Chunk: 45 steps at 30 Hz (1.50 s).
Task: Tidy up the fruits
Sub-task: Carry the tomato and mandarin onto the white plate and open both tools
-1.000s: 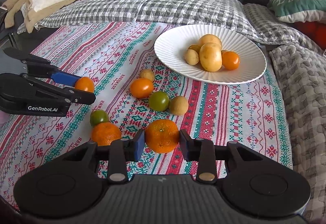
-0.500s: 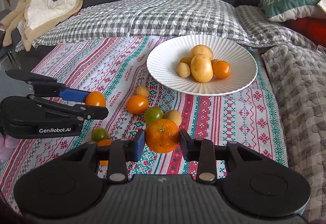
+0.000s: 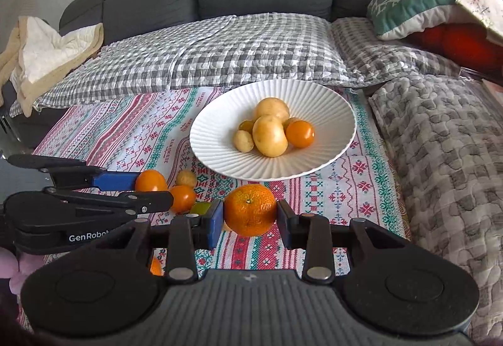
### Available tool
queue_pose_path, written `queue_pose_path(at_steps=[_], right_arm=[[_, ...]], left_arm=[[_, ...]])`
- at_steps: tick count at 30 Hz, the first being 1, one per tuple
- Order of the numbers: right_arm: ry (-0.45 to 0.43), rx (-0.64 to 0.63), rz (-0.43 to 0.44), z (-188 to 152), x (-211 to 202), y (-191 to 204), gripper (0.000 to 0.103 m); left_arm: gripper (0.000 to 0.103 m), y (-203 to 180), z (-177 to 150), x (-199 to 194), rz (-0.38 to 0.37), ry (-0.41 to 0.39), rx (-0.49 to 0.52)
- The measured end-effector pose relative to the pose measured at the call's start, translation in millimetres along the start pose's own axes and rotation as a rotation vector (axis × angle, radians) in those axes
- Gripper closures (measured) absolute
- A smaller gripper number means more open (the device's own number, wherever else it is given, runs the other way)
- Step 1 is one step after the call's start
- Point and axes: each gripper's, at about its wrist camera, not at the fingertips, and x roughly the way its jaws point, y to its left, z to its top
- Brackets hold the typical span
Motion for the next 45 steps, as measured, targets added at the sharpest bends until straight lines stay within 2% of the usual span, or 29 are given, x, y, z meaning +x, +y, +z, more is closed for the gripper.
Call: queue_pose_path(at_steps=[11, 18, 22, 29, 45], right_arm=[[-0.054, 0.086, -0.026, 17.2, 4.2, -20.1, 0.070], [-0.064, 0.065, -0.049, 21.9, 21.2, -21.5, 0.070], [-0.063, 0.062, -0.041, 24.4, 29.4, -20.6, 0.070], [-0.042, 0.056, -0.051, 25.7, 44.2, -22.1, 0.070], [-0.051, 0.067, -0.050, 27.8, 56.2, -26.9, 0.070]], left_arm=[[0.072, -6.3, 17.4, 19.2, 0.030, -0.034, -0.075], [0.072, 7.3, 31.4, 35.0, 0.074, -0.068, -0.152], [0.072, 14.6, 38.7, 47.0, 0.074, -0.080, -0.141], [0.072, 20.3, 57.6, 74.9, 0.116, -0.065, -0.085], [0.072, 27.2, 85.3, 111.8, 0.075, -0.042, -0.152]])
